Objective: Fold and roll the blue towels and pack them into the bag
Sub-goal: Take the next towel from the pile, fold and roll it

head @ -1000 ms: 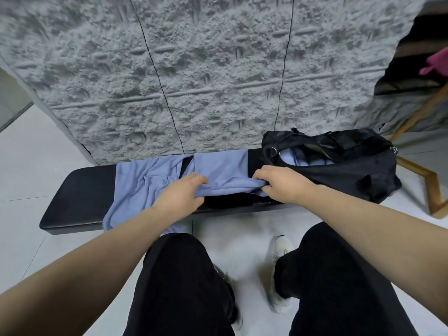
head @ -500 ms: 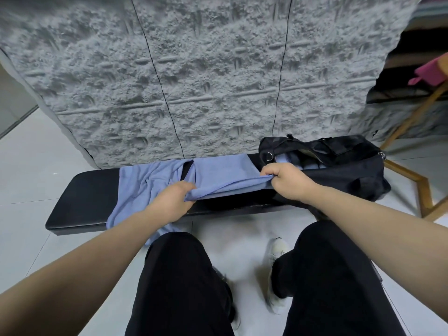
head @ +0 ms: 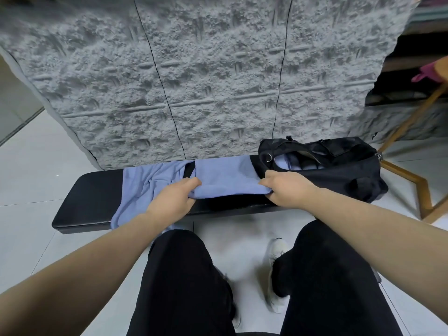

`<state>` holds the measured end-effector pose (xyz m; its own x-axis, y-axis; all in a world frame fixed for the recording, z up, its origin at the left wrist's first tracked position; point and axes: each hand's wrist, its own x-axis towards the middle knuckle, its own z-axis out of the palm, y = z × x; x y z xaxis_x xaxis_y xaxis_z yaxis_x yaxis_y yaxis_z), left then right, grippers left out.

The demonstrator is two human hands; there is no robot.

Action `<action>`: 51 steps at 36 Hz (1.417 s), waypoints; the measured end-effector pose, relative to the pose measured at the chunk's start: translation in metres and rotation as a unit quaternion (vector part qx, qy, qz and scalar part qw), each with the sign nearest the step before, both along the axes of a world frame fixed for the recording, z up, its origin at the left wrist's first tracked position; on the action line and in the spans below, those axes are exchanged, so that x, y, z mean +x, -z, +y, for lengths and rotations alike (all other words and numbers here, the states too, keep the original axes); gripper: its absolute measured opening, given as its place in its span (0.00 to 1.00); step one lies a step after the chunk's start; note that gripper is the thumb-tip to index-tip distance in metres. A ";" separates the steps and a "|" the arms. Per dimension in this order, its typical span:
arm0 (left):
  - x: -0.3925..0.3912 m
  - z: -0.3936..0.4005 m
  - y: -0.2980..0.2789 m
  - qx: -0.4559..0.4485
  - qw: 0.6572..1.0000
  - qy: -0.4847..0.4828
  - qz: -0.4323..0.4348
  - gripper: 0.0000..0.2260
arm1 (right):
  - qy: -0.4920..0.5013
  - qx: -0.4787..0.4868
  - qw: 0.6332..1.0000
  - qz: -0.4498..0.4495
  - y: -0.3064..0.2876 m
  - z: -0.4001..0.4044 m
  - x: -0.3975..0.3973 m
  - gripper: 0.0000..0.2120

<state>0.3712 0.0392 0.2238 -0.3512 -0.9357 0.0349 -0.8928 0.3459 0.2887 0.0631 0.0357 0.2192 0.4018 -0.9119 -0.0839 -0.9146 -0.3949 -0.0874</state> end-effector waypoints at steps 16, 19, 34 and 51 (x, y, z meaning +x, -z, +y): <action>0.002 0.010 -0.002 0.023 0.999 0.039 -0.027 0.11 | -0.011 0.063 0.992 -0.112 -0.004 0.011 -0.009 0.14; 0.000 0.018 -0.004 0.056 0.997 0.020 0.051 0.08 | 0.010 0.080 0.987 -0.140 -0.008 0.017 -0.010 0.13; -0.008 0.027 -0.021 0.086 0.996 0.001 -0.023 0.11 | -0.015 0.058 0.996 -0.068 -0.013 0.027 -0.006 0.03; 0.002 0.039 -0.010 0.171 0.977 -0.004 0.124 0.11 | 0.061 0.174 0.968 -0.170 -0.020 0.041 -0.002 0.09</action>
